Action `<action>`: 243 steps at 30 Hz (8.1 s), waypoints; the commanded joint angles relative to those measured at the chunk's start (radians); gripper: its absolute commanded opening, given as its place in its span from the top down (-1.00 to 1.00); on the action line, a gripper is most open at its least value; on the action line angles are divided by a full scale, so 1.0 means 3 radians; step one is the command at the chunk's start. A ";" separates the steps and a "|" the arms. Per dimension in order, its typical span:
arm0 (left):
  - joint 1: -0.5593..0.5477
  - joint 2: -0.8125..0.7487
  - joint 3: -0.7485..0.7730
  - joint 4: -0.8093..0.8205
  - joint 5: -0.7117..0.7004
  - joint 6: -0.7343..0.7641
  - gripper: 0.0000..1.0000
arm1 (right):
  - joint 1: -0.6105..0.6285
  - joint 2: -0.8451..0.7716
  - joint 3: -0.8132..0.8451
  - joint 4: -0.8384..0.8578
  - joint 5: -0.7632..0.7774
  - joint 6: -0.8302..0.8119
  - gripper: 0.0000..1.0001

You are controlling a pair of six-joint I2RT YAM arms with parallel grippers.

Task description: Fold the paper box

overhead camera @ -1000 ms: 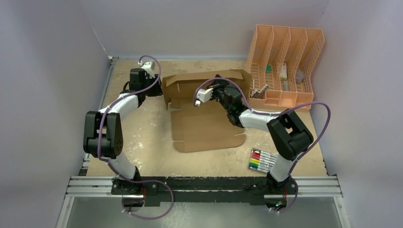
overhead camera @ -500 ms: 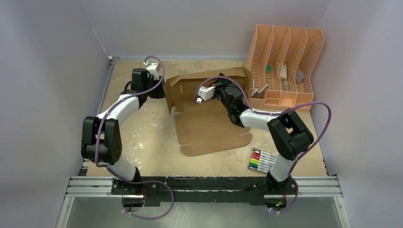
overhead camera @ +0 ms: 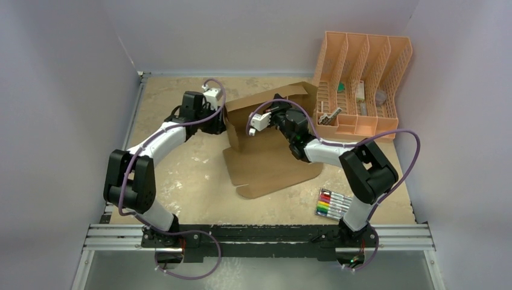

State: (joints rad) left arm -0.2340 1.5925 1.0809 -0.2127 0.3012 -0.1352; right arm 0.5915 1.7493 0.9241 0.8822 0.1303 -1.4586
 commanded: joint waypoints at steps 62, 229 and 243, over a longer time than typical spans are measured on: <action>-0.0732 -0.0624 -0.2001 0.3554 -0.0992 -0.0594 -0.13 | 0.0369 -0.0121 -0.0401 0.0246 0.0158 -0.0258 1.00; 0.0156 0.0760 -0.1952 0.5553 -0.0523 -0.0575 -0.70 | 0.0217 -0.0143 0.0392 -0.1940 -0.0813 0.0706 1.00; 0.0177 0.1385 -0.1501 0.6018 -0.0622 -0.0772 0.13 | 0.0218 -0.0140 0.0371 -0.2055 -0.0823 0.0648 1.00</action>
State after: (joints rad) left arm -0.1879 2.0148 0.6037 1.4761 0.1371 -0.3504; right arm 0.6601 1.6932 1.0714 0.4397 -0.0971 -1.2892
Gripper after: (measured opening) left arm 0.509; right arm 0.008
